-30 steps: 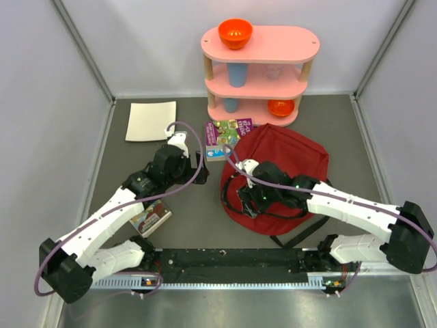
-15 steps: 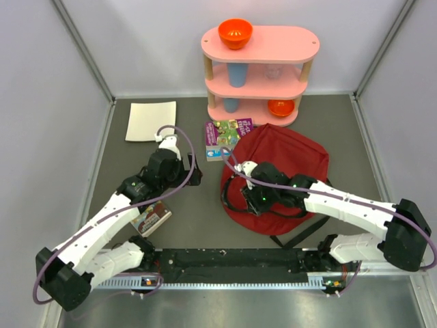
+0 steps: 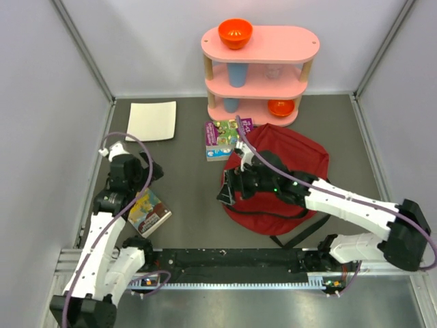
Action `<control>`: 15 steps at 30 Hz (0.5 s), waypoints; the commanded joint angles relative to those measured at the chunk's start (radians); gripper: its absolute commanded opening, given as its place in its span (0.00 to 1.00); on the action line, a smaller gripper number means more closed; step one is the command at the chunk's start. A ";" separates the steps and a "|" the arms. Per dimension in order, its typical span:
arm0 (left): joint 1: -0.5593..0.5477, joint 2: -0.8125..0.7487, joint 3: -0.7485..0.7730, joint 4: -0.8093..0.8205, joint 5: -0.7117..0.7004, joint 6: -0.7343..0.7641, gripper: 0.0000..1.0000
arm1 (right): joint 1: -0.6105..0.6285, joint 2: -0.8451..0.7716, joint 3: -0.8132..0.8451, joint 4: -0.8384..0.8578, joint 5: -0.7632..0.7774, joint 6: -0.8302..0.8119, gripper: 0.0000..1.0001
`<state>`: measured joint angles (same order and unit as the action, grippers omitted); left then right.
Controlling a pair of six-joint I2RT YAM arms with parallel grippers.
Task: Pack the student bag
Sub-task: Move the student bag to the center of the board.
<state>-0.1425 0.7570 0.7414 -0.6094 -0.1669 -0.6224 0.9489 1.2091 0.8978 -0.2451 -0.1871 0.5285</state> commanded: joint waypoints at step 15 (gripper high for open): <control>0.394 -0.061 -0.094 -0.095 0.072 -0.042 0.99 | -0.272 0.081 0.131 -0.016 -0.003 0.136 0.90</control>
<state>0.2291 0.7296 0.6384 -0.6872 -0.0257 -0.6308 0.6865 1.3094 0.9951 -0.3378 -0.0589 0.6956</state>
